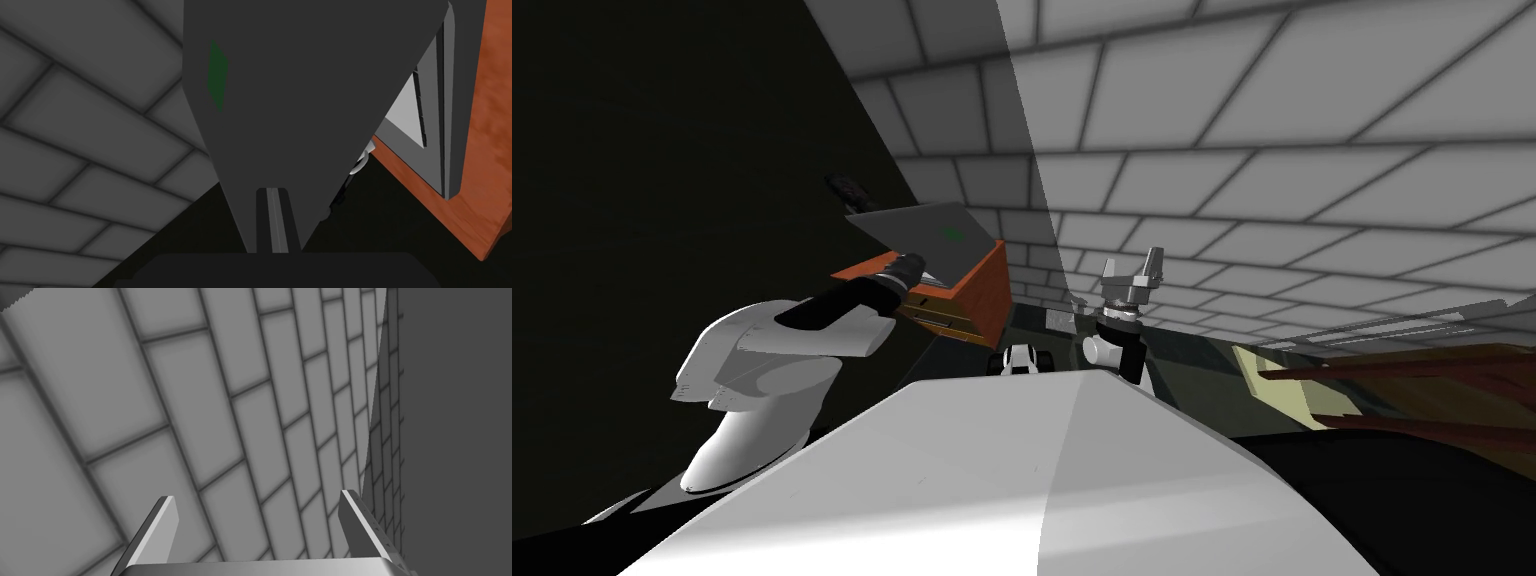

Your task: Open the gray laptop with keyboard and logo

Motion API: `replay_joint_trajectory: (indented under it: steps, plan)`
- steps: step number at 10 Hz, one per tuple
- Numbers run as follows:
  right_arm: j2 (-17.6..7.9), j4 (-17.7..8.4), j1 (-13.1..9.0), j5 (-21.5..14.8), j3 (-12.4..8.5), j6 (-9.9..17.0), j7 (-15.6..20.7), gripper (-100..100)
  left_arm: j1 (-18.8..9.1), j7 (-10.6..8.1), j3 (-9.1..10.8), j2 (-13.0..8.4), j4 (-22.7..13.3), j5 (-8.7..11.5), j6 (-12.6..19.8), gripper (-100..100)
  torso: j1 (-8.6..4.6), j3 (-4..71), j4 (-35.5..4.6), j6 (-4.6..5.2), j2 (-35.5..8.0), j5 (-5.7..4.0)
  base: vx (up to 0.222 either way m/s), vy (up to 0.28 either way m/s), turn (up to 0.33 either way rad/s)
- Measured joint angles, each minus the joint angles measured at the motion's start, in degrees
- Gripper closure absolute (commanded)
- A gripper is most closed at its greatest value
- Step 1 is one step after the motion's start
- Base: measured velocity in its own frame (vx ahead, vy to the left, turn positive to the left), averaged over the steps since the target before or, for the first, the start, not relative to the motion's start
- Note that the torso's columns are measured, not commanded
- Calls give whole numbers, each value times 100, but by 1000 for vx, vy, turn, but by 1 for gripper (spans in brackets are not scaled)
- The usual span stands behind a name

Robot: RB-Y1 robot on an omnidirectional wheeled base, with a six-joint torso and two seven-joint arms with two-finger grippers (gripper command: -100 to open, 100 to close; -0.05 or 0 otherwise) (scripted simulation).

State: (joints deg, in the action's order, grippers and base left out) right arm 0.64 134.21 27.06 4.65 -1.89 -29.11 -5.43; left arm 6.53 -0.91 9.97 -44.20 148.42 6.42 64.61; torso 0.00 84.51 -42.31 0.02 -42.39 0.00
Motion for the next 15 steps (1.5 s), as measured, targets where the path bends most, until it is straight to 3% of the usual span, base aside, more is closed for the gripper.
replay_joint_trajectory:
  steps: [3,7,12,15]
  plan:
    - [0,0,0,0,0,0,0,0,4,2,-37,27,-330,-33,-4,-100,1,2,1,-3,5,0,-1,9,-7]
    - [-1,0,-1,0,-1,0,0,0,-85,21,-74,21,-798,158,-66,-100,26,9,4,0,16,6,3,88,-73]
    - [0,0,0,0,0,0,0,0,-170,75,-149,-286,-813,577,195,-100,4,16,12,-7,26,5,7,100,-64]
    - [0,0,0,0,0,0,0,0,-161,93,-124,-451,-485,722,375,-100,-5,5,2,-3,11,-1,0,42,-21]
